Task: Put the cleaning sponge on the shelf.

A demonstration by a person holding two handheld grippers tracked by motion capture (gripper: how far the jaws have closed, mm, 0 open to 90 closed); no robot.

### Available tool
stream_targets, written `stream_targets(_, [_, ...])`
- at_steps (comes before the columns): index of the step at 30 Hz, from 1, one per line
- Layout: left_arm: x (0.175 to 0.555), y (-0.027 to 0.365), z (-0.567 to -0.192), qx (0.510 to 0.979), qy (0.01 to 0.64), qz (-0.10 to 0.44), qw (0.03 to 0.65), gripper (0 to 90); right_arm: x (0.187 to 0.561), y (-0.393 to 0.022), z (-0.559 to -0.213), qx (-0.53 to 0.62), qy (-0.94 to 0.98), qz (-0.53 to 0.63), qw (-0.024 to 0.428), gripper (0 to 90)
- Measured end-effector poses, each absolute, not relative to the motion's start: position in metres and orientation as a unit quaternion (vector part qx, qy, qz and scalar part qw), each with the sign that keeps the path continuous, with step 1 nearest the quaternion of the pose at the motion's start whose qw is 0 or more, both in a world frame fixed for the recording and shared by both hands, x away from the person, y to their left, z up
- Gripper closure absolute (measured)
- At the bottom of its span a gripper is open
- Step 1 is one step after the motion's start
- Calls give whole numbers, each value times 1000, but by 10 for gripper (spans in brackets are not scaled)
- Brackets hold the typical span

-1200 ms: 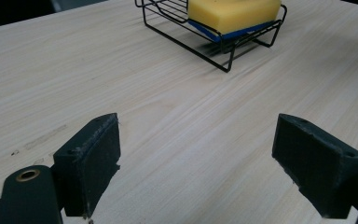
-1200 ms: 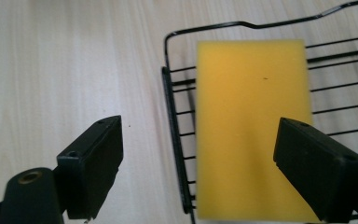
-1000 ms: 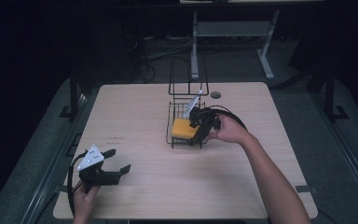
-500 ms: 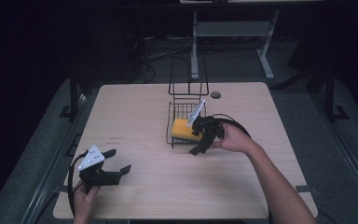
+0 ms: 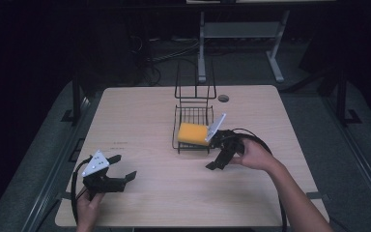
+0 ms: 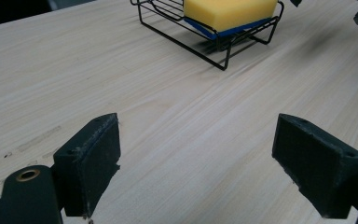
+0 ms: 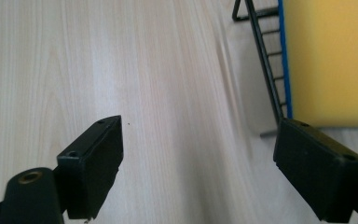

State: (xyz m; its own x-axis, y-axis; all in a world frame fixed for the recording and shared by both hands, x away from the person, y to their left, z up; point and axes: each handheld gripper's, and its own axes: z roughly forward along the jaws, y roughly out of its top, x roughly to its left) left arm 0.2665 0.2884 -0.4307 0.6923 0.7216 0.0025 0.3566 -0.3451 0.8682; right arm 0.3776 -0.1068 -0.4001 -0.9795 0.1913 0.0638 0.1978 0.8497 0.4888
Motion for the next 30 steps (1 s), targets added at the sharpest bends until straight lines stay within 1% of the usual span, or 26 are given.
stream_targets(30, [263, 292, -431, 799, 338, 202, 455, 146, 330, -185, -421, -146, -953, -265, -25, 153])
